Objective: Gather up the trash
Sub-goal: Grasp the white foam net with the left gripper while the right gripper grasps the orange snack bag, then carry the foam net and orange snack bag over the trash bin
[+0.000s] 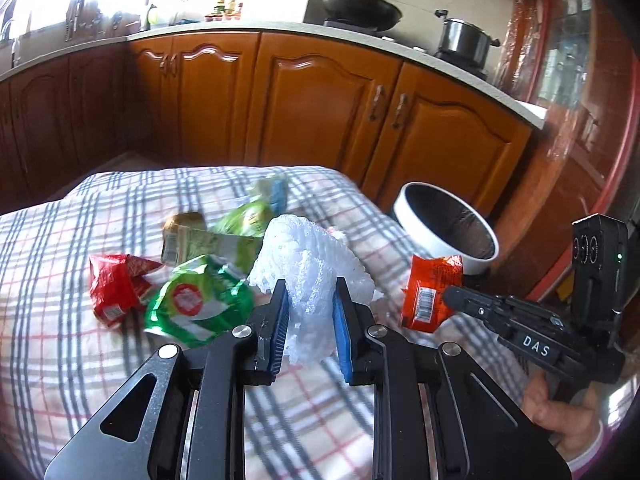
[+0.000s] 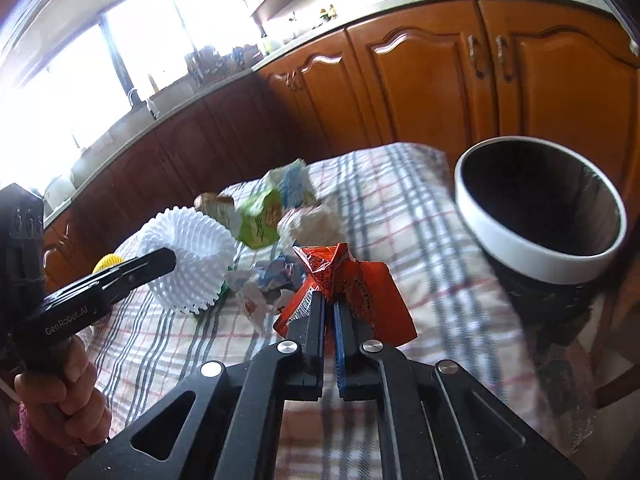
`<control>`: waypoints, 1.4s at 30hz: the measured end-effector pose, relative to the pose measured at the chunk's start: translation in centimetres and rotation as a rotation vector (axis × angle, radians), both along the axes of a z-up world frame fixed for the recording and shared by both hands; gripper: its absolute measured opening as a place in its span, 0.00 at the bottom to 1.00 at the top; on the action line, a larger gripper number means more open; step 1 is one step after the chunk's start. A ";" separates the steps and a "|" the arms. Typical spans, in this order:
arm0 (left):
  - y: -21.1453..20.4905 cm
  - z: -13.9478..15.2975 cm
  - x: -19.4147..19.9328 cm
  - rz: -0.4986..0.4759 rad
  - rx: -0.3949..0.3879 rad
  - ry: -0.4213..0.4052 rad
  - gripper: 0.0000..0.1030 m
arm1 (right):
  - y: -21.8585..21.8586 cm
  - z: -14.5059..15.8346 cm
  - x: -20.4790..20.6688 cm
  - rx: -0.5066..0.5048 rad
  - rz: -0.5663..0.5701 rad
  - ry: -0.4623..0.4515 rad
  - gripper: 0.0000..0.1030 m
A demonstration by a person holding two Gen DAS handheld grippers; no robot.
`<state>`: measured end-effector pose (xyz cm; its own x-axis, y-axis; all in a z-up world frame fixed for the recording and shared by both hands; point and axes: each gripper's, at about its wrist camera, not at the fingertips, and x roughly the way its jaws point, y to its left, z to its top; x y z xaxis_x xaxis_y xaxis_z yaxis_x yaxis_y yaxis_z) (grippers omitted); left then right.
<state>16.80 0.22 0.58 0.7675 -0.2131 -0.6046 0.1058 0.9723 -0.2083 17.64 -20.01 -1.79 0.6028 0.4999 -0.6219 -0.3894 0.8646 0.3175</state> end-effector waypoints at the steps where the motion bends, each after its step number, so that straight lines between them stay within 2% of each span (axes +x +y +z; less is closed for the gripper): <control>1: -0.3 0.2 0.0 -0.007 -0.005 -0.004 0.19 | -0.6 0.3 -0.2 0.004 -0.010 -0.005 0.04; 10: -4.0 1.3 0.6 -0.088 -0.034 -0.016 0.19 | -4.7 1.1 0.3 0.018 -0.093 -0.018 0.04; 21: -8.8 2.5 2.9 -0.170 -0.017 -0.035 0.19 | -9.2 1.5 1.2 0.035 -0.179 -0.033 0.04; 42: -16.3 1.8 10.3 -0.264 0.021 0.005 0.19 | -14.7 2.1 5.9 0.005 -0.281 -0.044 0.04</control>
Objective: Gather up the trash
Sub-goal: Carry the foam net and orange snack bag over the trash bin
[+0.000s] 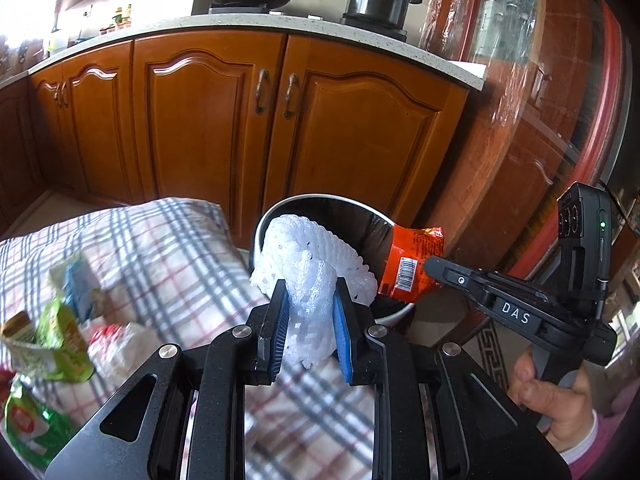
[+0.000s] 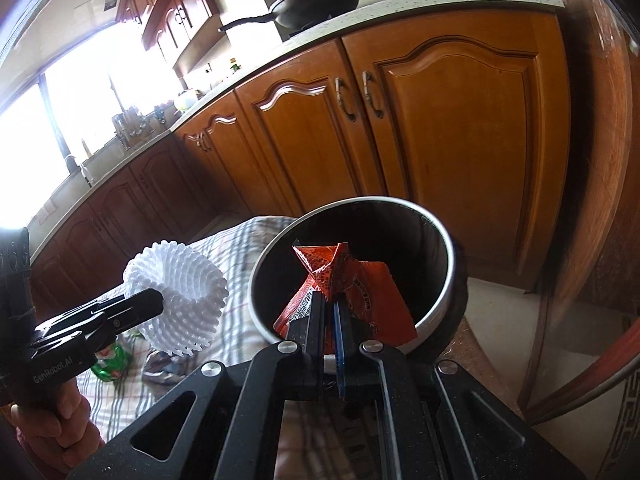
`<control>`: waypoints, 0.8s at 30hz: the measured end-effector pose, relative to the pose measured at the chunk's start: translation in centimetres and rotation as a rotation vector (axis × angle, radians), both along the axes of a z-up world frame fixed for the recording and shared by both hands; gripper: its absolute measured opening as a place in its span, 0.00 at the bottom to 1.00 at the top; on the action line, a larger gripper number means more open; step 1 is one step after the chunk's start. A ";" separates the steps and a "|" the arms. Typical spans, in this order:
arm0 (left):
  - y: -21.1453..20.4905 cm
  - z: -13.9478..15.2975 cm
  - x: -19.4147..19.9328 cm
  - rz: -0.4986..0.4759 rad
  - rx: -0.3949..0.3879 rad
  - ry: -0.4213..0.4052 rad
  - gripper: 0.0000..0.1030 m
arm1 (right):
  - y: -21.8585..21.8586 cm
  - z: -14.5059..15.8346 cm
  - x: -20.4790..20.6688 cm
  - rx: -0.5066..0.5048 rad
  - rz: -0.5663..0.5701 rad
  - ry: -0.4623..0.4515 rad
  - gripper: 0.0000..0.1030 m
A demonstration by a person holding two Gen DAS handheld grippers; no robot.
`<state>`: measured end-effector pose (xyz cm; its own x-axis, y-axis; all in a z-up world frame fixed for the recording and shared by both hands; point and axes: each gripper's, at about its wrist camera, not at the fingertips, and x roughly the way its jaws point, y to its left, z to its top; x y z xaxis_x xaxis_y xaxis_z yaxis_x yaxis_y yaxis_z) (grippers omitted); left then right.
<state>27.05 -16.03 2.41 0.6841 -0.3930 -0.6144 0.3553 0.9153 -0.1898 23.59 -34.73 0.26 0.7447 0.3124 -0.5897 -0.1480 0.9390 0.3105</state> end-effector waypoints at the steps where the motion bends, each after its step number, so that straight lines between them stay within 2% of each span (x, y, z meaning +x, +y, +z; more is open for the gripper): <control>1: -0.3 -0.1 0.4 -0.002 0.005 0.001 0.19 | -0.2 0.0 0.3 -0.001 -0.004 0.001 0.04; 16: -3.8 -1.8 5.0 -0.024 0.033 0.064 0.20 | -1.8 -1.0 3.7 -0.028 -0.005 0.036 0.04; 24: -4.9 -2.4 6.3 -0.043 0.034 0.064 0.22 | -2.4 -1.7 4.7 -0.035 -0.008 0.054 0.04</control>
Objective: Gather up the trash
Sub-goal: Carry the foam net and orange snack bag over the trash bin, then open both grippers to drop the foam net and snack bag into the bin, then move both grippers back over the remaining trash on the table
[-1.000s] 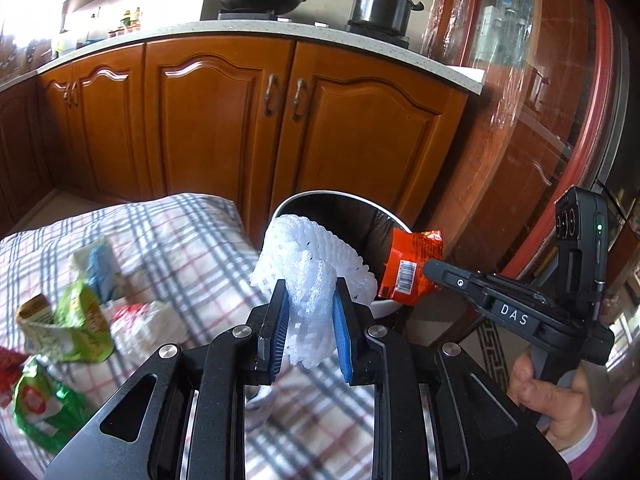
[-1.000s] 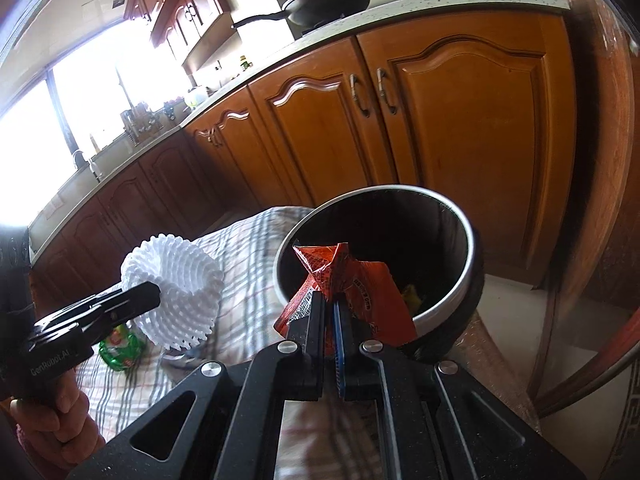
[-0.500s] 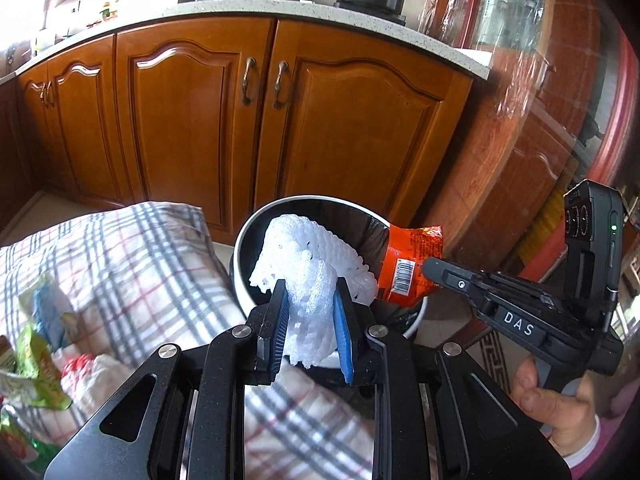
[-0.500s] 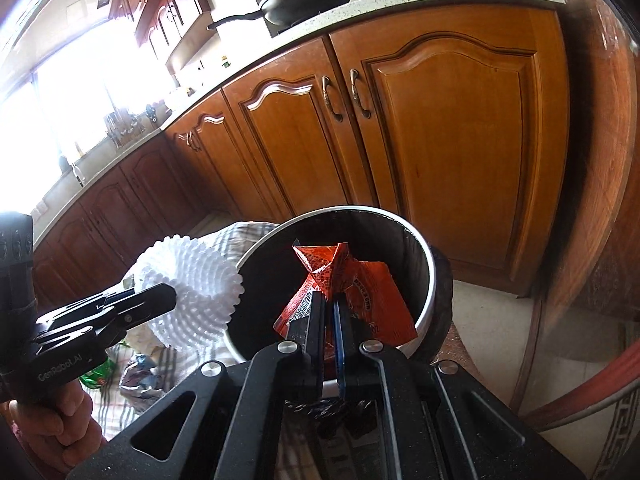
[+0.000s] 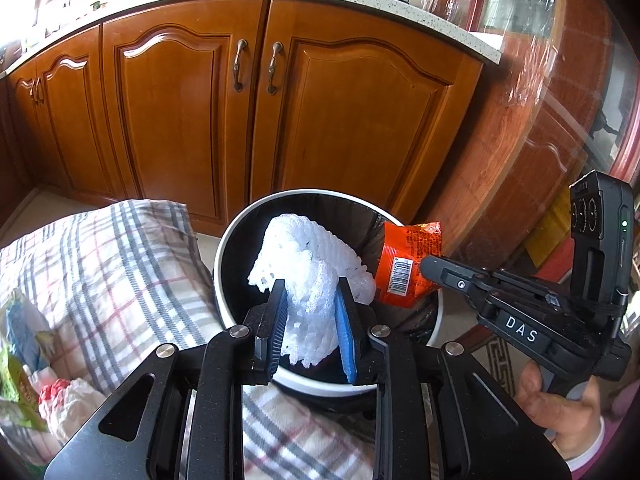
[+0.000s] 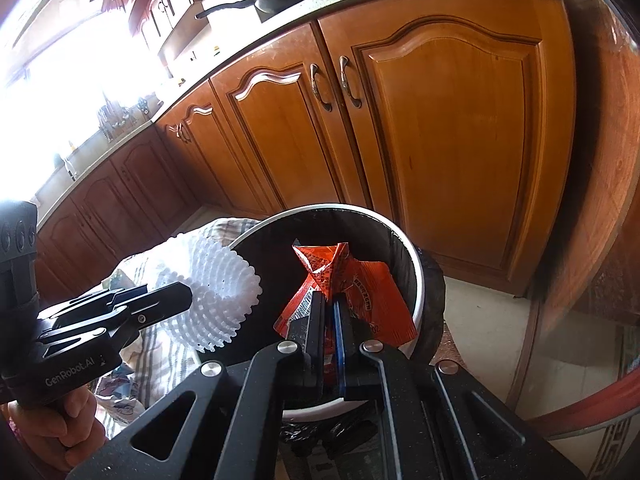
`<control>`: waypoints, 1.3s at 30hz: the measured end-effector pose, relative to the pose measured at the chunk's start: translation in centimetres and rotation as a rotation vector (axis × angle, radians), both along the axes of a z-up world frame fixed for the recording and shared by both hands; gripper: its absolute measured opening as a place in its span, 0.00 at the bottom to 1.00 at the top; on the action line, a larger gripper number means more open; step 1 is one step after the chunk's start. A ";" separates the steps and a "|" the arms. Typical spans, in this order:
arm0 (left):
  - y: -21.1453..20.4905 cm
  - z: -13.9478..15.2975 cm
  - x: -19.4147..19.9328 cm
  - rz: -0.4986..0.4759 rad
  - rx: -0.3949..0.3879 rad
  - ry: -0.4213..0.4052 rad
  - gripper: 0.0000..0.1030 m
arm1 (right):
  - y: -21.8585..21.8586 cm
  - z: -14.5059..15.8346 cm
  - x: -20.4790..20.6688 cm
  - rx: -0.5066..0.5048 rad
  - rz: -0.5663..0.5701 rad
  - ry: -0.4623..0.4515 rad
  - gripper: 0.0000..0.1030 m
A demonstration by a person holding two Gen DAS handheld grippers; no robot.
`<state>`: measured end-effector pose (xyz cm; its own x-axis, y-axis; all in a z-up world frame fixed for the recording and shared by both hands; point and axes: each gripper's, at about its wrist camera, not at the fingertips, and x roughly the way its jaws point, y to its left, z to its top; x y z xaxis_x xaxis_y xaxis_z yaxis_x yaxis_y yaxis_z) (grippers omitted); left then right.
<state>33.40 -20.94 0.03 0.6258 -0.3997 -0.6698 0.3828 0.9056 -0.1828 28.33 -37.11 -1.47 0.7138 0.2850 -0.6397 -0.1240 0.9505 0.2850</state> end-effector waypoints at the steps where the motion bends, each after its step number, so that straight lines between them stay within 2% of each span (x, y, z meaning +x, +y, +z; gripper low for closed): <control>1: -0.1 -0.1 0.2 0.001 0.002 0.003 0.23 | -0.1 -0.1 0.1 -0.001 -0.001 0.003 0.04; 3: -0.4 -0.4 0.6 0.004 0.006 0.015 0.28 | -0.1 -0.2 0.4 -0.001 -0.001 0.006 0.04; 5: -0.4 -0.6 0.8 0.010 0.006 0.025 0.31 | -0.1 -0.2 0.6 0.005 0.004 0.011 0.09; 6: -0.4 -0.7 0.8 0.013 0.006 0.028 0.39 | -0.2 -0.3 0.7 0.008 0.005 0.015 0.10; 7: -0.4 -0.7 0.9 0.018 0.006 0.031 0.47 | -0.2 -0.4 0.8 0.015 0.005 0.018 0.14; 8: -0.3 -0.7 0.8 0.025 0.005 0.031 0.51 | -0.3 -0.6 0.9 0.020 0.006 0.024 0.17; 10: 0.0 -0.6 0.7 0.033 -0.006 0.027 0.61 | -0.6 -0.7 1.0 0.032 0.003 0.033 0.34; 12: 0.4 -0.4 0.4 0.038 -0.015 0.025 0.64 | -0.6 -0.7 0.8 0.041 0.001 0.029 0.46; 14: 0.9 -0.2 0.0 0.042 -0.023 0.022 0.65 | -0.6 -0.6 0.6 0.046 -0.001 0.025 0.47; 17: 2.1 0.3 -1.3 0.050 -0.040 0.008 0.68 | -0.6 -0.1 -0.1 0.057 -0.004 0.010 0.54; 19: 3.0 0.6 -2.5 0.068 -0.046 -0.007 0.72 | -0.3 0.3 -0.8 0.064 -0.004 -0.008 0.65; 22: 4.8 0.9 -4.6 0.089 -0.066 -0.023 0.73 | 0.4 0.7 -2.1 0.085 0.002 -0.027 0.75; 27: 8.2 0.5 -8.3 0.132 -0.096 -0.025 0.74 | 2.0 0.6 -4.4 0.112 0.028 -0.037 0.79; 39: 17.2 -1.1 -15.1 0.277 -0.129 -0.007 0.74 | 8.3 -1.1 -8.8 0.155 0.121 0.014 0.79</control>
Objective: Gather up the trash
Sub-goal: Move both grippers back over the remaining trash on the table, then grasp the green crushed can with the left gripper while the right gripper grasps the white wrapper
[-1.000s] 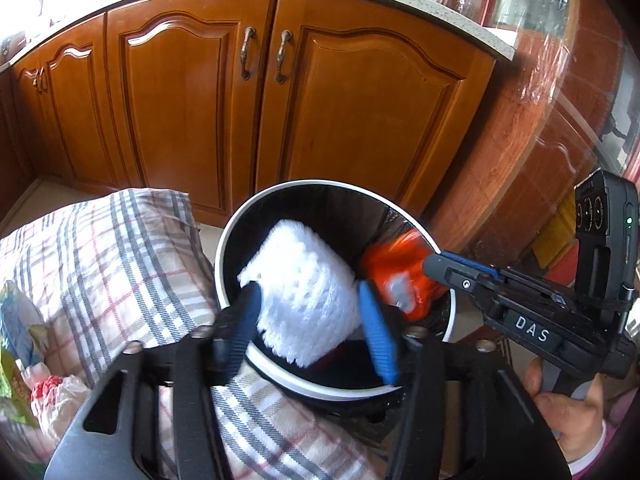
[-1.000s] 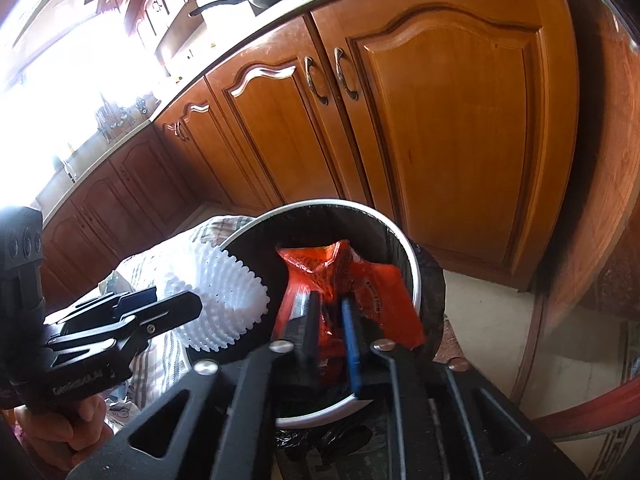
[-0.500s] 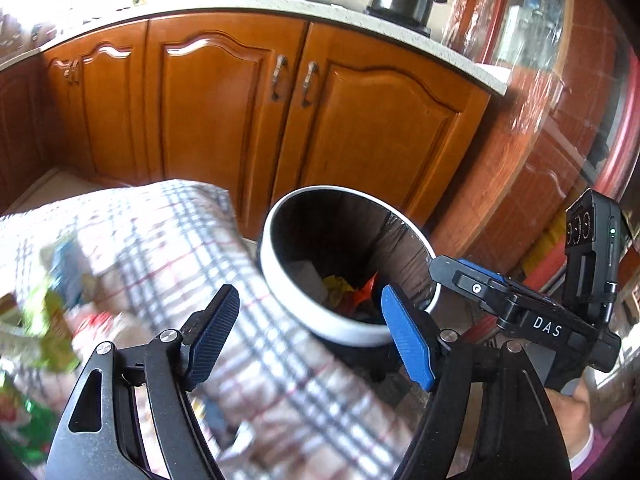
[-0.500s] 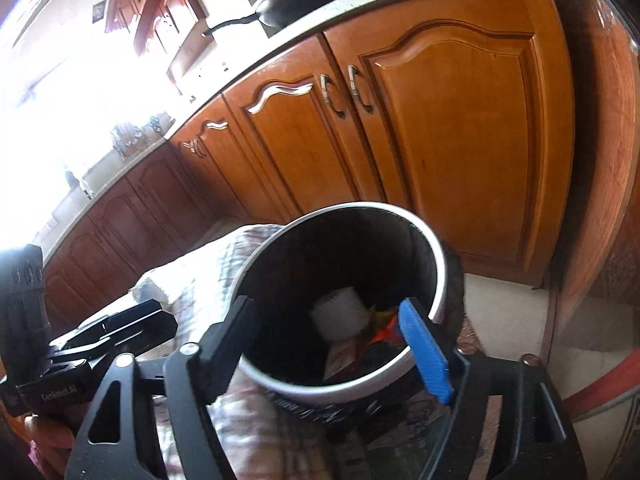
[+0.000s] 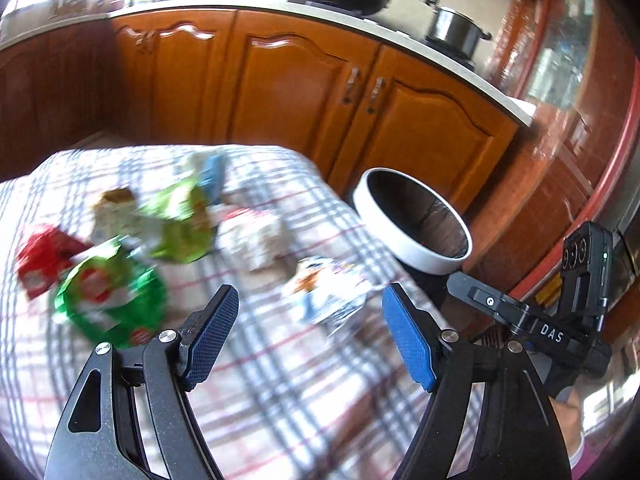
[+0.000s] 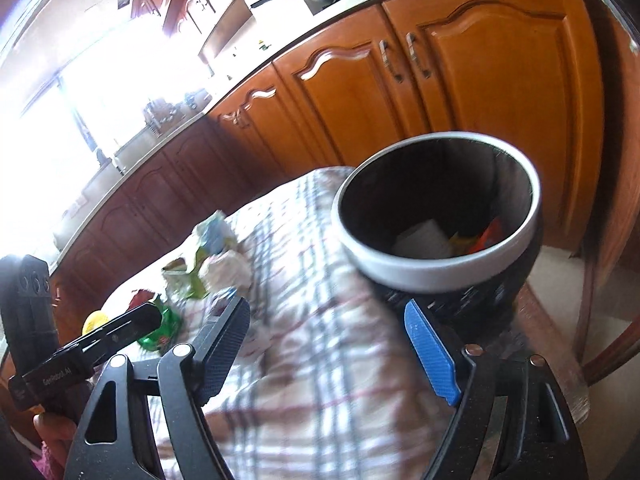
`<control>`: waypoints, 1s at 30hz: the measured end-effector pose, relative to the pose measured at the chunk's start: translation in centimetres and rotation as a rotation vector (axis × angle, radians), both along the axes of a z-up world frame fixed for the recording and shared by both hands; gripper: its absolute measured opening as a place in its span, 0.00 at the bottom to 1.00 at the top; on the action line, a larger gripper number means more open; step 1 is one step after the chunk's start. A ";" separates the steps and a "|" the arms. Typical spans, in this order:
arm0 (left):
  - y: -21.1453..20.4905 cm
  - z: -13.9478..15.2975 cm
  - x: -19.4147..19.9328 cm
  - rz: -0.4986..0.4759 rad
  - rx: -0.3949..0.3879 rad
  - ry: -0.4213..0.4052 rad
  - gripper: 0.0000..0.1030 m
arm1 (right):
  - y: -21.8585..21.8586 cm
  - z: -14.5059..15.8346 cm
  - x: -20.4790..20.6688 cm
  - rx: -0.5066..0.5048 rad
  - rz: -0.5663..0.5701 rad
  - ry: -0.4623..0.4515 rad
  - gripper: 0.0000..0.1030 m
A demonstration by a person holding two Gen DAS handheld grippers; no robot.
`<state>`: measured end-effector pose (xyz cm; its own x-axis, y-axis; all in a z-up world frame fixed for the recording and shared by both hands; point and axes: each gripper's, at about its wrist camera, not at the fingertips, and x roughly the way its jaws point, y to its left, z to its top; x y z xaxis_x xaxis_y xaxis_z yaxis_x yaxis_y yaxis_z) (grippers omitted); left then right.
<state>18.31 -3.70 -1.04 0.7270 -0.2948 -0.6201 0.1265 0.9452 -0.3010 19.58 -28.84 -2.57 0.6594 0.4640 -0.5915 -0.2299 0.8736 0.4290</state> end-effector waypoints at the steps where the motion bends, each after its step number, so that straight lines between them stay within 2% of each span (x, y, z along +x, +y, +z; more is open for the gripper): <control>1: 0.6 -0.1 -0.4 0.013 0.001 0.002 0.74 | 0.6 -0.2 -0.3 0.005 0.012 0.009 0.79; 8: 5.0 -0.9 -3.1 0.093 -0.007 0.011 0.74 | 5.1 -1.0 -1.6 -0.014 0.077 0.025 0.79; 15: 8.7 -1.4 -4.1 0.171 -0.017 0.012 0.74 | 7.7 -0.9 -1.9 -0.034 0.117 0.020 0.79; 23: 11.6 -2.6 -2.5 0.219 -0.027 0.046 0.78 | 9.3 -1.1 -1.1 -0.057 0.128 0.017 0.79; 30: 12.8 -3.7 1.0 0.175 -0.019 0.087 0.78 | 10.2 -1.6 0.4 -0.068 0.137 0.028 0.79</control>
